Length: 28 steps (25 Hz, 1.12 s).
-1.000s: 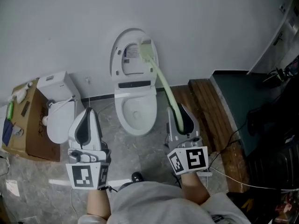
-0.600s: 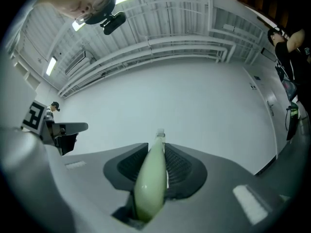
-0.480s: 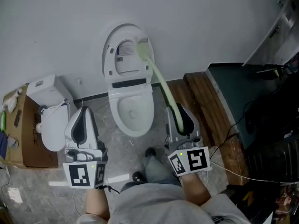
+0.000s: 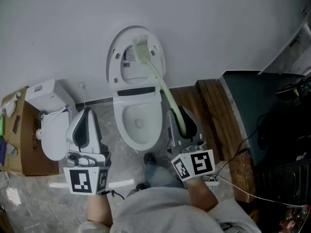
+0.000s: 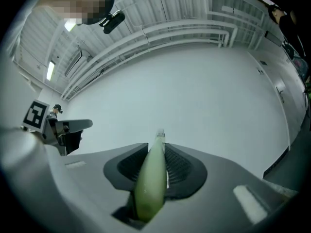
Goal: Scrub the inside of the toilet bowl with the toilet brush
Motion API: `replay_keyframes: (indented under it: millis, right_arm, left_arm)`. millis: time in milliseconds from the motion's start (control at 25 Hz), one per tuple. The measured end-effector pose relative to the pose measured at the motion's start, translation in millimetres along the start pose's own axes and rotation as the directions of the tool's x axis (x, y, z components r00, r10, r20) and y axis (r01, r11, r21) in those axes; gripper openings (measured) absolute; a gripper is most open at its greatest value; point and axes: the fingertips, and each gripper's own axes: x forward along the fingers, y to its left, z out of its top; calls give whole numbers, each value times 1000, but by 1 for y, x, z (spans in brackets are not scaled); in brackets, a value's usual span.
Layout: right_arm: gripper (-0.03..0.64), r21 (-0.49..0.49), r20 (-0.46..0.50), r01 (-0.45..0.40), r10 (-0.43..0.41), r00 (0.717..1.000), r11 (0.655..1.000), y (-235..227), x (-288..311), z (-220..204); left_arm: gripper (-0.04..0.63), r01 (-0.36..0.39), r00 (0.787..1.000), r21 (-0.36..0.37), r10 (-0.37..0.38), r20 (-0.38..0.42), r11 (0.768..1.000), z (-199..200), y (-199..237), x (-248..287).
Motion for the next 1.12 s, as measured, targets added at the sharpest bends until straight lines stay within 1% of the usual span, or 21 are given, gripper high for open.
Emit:
replay_keyframes:
  millis: [120, 160, 240, 320, 520, 640, 720, 840, 920, 1000, 1120]
  right_arm:
    - [104, 12, -26, -36, 36, 999, 999, -9, 30, -10]
    - [104, 15, -39, -49, 50, 998, 999, -11, 40, -15]
    - [104, 24, -67, -76, 77, 995, 997, -15, 59, -26]
    - [104, 35, -92, -101, 104, 990, 994, -19, 75, -38]
    - [104, 55, -167, -153, 160, 973, 987, -27, 100, -75]
    - [104, 70, -220, -165, 177, 959, 984, -31, 107, -102]
    - [104, 91, -253, -167, 185, 950, 982, -34, 108, -119]
    - [104, 114, -301, -161, 188, 935, 980, -36, 105, -146]
    - [104, 125, -333, -151, 185, 925, 981, -37, 102, -163]
    - [104, 138, -361, -138, 179, 915, 981, -38, 96, -179]
    - [104, 149, -397, -121, 171, 902, 982, -36, 83, -201]
  left_arm:
    - [3, -6, 1000, 40, 6, -19, 999, -12, 4, 21]
    - [3, -13, 1000, 35, 14, -19, 999, -15, 6, 28]
    - [3, -39, 999, -18, 38, -8, 999, -20, 13, 42]
    - [3, -70, 998, -49, 69, -9, 996, -29, 22, 52]
    - [3, -138, 990, -34, 137, -33, 990, -54, 38, 64]
    - [3, -168, 985, -48, 165, -52, 985, -70, 44, 68]
    - [3, -180, 981, -53, 175, -81, 982, -83, 45, 68]
    - [3, -177, 976, -35, 171, -138, 984, -105, 46, 65]
    - [3, -166, 972, -8, 162, -172, 986, -121, 47, 62]
    - [3, -147, 971, 15, 147, -190, 989, -131, 45, 59]
    - [3, -128, 974, -11, 123, -188, 992, -138, 40, 57]
